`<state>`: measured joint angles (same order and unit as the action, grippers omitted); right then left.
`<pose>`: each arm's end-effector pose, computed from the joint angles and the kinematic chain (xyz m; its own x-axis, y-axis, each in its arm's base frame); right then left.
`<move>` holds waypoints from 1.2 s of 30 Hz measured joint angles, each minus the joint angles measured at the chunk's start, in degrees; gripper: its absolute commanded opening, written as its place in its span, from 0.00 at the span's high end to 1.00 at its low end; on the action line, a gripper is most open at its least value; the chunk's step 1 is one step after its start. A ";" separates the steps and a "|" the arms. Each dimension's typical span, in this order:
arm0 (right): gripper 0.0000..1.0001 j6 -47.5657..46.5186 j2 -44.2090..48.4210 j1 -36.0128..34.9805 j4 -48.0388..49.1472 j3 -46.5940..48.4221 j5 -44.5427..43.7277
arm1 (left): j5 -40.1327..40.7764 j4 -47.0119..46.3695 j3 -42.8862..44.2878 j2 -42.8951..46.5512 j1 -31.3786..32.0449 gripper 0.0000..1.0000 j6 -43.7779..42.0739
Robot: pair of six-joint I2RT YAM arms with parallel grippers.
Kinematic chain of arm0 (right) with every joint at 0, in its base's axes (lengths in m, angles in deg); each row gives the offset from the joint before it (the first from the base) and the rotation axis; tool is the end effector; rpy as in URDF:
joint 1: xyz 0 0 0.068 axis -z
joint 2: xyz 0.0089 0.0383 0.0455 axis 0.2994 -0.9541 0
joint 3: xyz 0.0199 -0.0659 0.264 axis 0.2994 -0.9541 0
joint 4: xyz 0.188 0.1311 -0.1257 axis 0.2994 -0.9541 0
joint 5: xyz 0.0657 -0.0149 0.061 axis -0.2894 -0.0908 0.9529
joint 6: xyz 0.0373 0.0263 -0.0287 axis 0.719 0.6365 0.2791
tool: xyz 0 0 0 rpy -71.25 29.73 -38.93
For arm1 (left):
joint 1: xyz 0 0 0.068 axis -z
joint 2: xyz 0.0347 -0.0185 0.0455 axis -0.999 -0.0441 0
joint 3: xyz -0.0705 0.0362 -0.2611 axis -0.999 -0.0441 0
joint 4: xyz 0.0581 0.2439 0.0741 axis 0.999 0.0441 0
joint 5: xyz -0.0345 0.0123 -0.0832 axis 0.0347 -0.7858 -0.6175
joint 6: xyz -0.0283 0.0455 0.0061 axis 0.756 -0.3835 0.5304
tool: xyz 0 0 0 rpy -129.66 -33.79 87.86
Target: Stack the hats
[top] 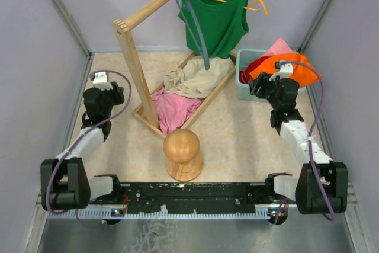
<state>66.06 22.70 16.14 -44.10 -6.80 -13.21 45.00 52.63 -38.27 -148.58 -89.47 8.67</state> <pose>0.2691 0.0121 0.2758 -0.2242 0.2378 -0.9451 -0.1395 0.9519 0.2727 0.2564 0.0073 0.2400 -0.1328 -0.0555 -0.9896 0.0033 0.9984 -0.0564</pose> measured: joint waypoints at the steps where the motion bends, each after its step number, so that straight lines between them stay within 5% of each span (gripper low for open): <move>1: 0.39 0.92 0.11 -0.31 -1.60 0.52 0.66 | -0.42 1.99 2.01 -1.44 0.00 0.50 0.07; 3: 0.31 2.49 0.72 -0.92 -5.27 0.79 1.11 | -1.70 6.62 6.56 -4.61 0.00 0.41 0.07; 9: 0.35 5.79 0.57 -3.54 -13.11 2.47 2.32 | -4.92 14.93 14.45 -11.17 0.00 0.33 0.02; 16: 0.74 8.66 -6.23 -13.84 -14.51 13.29 2.29 | -4.87 18.23 18.36 -14.75 0.00 0.27 0.04; 22: 0.86 11.45 -20.09 -16.37 -13.00 24.24 0.79 | -5.16 22.34 23.93 -20.39 0.00 0.26 0.35; 25: 1.00 11.80 -29.09 -16.46 -13.05 29.70 -1.05 | -5.60 24.15 25.88 -21.84 0.00 0.25 0.55; 31: 1.00 11.76 -43.56 -16.55 -21.16 42.25 -9.27 | -5.95 26.38 28.83 -22.60 0.00 0.24 0.61; 36: 1.00 11.28 -44.37 -16.61 -27.17 45.07 -18.49 | -7.28 27.12 31.02 -24.70 0.00 0.24 0.52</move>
<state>77.34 -21.67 -0.47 -71.27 38.27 -31.70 37.73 79.76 -7.26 -173.28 -89.47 9.19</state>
